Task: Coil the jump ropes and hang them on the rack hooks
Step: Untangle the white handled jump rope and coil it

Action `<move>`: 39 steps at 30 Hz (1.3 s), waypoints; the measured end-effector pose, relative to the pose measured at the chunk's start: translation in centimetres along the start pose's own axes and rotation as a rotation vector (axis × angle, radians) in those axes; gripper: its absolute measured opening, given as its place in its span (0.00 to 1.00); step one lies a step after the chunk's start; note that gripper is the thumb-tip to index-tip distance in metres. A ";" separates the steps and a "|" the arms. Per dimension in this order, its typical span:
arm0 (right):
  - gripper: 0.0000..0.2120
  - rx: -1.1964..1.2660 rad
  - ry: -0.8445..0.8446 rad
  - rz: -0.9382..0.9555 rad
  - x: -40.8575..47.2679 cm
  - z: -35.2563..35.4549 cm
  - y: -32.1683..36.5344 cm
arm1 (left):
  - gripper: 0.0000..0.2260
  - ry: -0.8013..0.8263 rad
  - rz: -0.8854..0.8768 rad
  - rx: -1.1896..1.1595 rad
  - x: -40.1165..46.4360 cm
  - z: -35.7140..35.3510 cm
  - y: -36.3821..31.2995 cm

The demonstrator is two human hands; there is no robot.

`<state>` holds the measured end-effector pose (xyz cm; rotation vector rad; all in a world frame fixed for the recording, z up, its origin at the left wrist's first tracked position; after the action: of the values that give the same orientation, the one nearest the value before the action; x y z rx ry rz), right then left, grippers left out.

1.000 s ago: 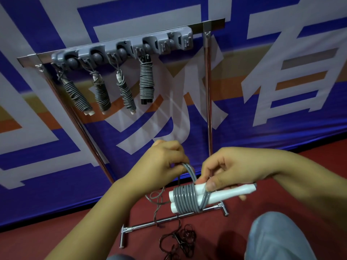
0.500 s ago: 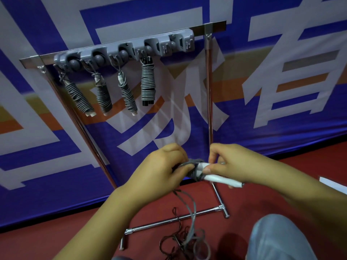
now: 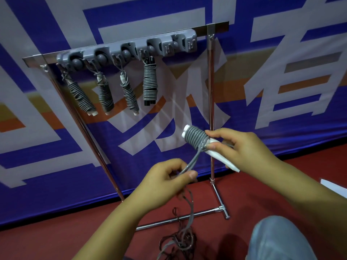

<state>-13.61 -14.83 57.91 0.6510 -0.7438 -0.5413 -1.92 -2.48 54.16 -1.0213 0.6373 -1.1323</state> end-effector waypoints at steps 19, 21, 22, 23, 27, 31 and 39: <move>0.19 -0.047 -0.059 0.257 -0.6 0.7 3.3 | 0.07 0.487 0.261 -1.122 2.0 -4.8 -0.5; 0.19 -0.029 -0.055 0.246 -0.6 0.6 3.2 | 0.06 0.522 0.235 -1.065 1.6 -4.7 -1.2; 0.19 -0.010 -0.051 0.224 -0.5 0.6 3.1 | 0.06 0.529 0.224 -1.039 1.5 -4.5 -1.3; 0.18 0.025 -0.043 0.181 -0.4 0.7 2.9 | 0.06 0.535 0.214 -1.025 1.4 -4.3 -1.4; 0.14 0.382 0.057 -0.093 -0.6 0.4 1.9 | 0.06 0.479 0.162 -0.993 1.2 -3.3 -1.1; 0.14 0.548 0.073 -0.194 -0.6 0.3 1.7 | 0.05 0.214 0.072 -0.763 1.3 -2.0 -0.5; 0.13 0.753 0.029 -0.262 -1.1 0.0 1.8 | 0.07 -0.104 -0.125 -0.573 0.9 0.8 -1.9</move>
<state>-13.90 -12.84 58.69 1.4676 -0.8388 -0.4808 -1.73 -3.21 56.29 -1.6159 0.8469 -1.0142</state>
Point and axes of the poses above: each hand's wrist, its own x-axis towards the middle knuckle, its own z-axis out of the back of the hand, y = z × x, the point moved 9 cm from there along x, towards the middle knuckle, and after that the axes turned 4 degrees about -y, right-handed, at the moved point
